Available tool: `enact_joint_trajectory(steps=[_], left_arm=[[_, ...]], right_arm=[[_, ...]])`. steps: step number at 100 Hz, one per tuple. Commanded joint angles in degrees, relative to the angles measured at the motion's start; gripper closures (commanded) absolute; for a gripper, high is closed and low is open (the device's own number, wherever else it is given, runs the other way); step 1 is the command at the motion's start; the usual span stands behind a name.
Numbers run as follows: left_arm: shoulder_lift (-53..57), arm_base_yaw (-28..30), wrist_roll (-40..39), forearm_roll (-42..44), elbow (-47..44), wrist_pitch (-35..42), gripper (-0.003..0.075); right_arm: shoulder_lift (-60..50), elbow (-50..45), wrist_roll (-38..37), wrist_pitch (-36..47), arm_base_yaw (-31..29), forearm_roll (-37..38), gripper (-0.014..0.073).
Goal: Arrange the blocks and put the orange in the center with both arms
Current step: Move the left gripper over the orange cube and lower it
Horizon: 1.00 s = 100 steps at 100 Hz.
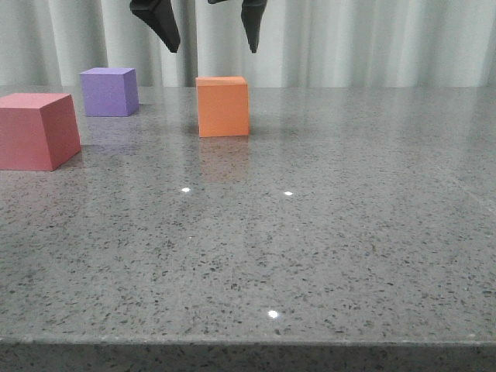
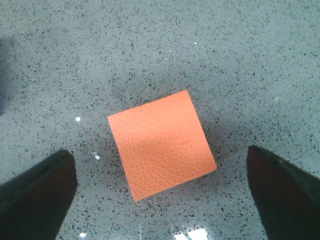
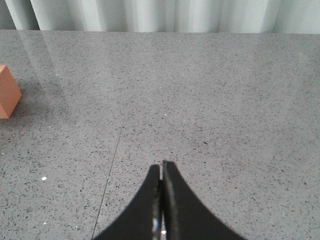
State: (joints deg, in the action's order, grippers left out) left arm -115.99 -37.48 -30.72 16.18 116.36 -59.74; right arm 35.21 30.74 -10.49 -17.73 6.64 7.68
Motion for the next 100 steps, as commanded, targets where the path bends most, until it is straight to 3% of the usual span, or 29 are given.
enact_joint_trajectory(steps=[1,28,57,100], left_arm=[[3.39,-0.29,-0.73,1.05,2.25,3.53,0.0081],[2.99,-0.29,-0.75,0.68,2.25,4.62,0.0081],[1.54,-0.29,-9.08,5.52,2.25,4.6,0.0081],[-2.42,-0.29,-9.24,4.9,2.25,4.64,0.0081]], right_arm=[[-0.11,1.31,0.5,4.21,-0.33,0.59,0.066],[-0.11,1.31,0.5,4.21,-0.33,0.59,0.066],[-0.11,1.31,0.5,4.21,-0.33,0.59,0.066],[-0.11,1.31,0.5,4.21,-0.33,0.59,0.066]])
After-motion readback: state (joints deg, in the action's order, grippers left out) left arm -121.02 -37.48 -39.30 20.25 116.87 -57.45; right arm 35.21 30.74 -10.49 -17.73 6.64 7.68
